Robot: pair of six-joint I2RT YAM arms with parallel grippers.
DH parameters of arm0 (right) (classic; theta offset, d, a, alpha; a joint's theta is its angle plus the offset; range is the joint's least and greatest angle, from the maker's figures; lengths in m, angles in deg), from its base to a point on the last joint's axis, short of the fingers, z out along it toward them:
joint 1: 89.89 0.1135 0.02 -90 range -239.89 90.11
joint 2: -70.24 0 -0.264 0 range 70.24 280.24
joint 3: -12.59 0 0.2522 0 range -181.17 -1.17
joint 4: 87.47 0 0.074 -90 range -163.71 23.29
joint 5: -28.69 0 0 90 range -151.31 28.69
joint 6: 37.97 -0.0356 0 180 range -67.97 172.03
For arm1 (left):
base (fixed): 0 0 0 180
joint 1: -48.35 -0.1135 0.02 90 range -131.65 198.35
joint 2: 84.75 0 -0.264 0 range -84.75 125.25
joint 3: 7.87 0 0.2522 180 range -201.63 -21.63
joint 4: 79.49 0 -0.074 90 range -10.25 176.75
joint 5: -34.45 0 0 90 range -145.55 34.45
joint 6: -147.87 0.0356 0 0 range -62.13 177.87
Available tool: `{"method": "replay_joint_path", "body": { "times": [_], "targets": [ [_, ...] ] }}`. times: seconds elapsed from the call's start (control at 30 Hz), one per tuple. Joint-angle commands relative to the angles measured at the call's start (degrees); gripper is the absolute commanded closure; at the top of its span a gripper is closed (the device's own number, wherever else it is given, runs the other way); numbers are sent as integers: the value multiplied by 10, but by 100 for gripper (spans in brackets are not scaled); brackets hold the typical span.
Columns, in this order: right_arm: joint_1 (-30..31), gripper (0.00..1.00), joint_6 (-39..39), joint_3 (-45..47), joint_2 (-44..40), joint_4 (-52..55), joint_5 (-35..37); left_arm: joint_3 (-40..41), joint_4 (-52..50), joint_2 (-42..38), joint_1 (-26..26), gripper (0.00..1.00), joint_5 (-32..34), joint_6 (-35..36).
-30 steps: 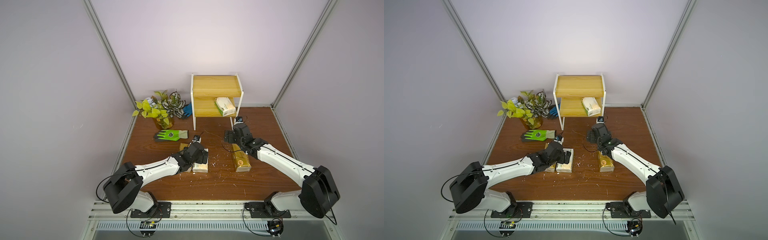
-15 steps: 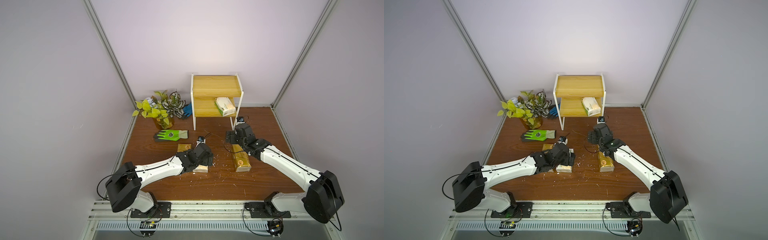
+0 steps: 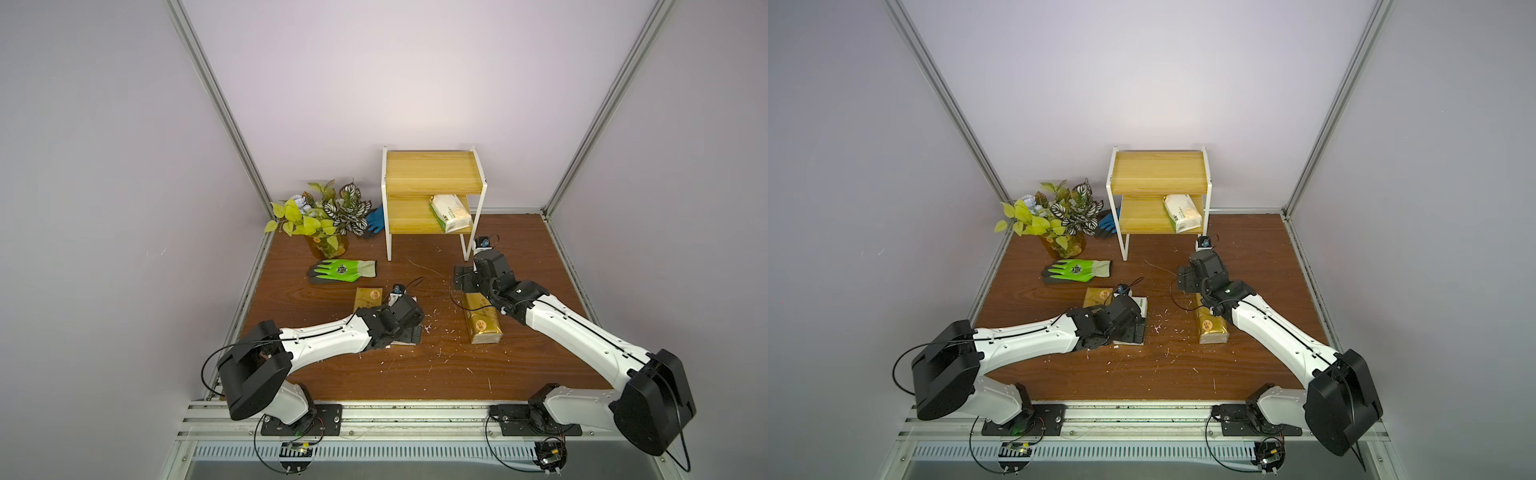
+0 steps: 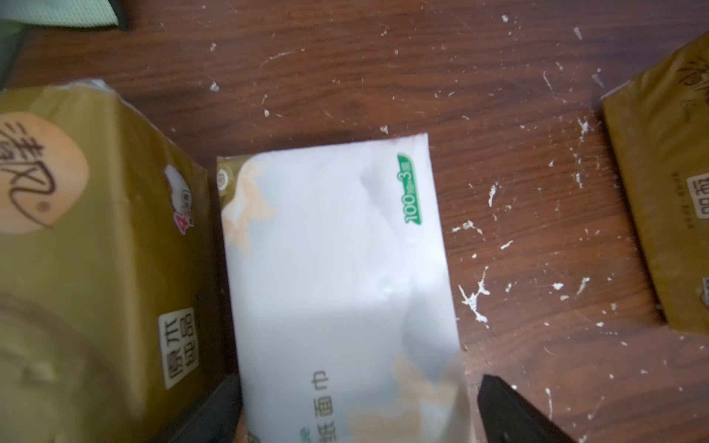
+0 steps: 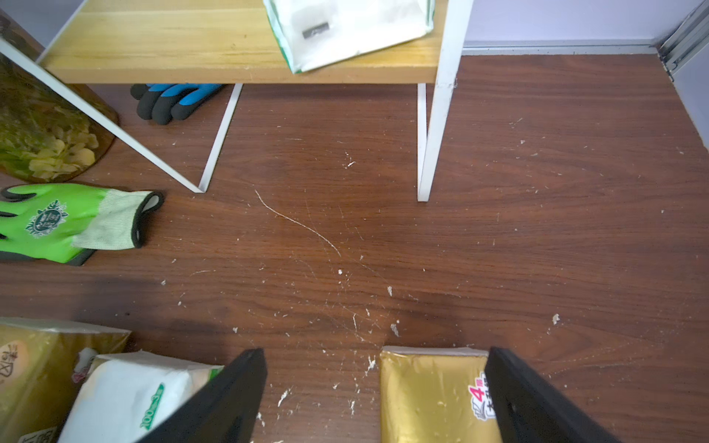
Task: Place the tissue boxes on the shelf by color
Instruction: Pick up the box of tissues from the center of the board.
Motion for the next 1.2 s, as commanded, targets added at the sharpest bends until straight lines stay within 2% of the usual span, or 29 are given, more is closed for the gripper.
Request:
{"method": "replay_joint_path", "body": {
  "times": [0.0, 0.33, 0.73, 0.8, 0.87, 1.17],
  "targets": [
    [3, 4, 4, 5, -17, -7, -7, 4, -26, 4, 10, 0, -14, -16],
    [4, 4, 1, 13, -25, -9, -10, -7, -40, 41, 16, 0, -38, -24],
    [4, 6, 2, 21, -22, -13, -11, -28, -72, 90, 16, 1, -34, -30],
    [3, 6, 0, 22, -19, -13, -15, -26, -74, 92, 16, 6, -36, -31],
    [4, 6, -3, 25, -17, -15, -16, -26, -75, 94, 16, 22, -38, -31],
    [4, 6, -4, 29, -15, -20, -18, -39, -82, 101, 16, 59, -34, -21]
  ]
}}
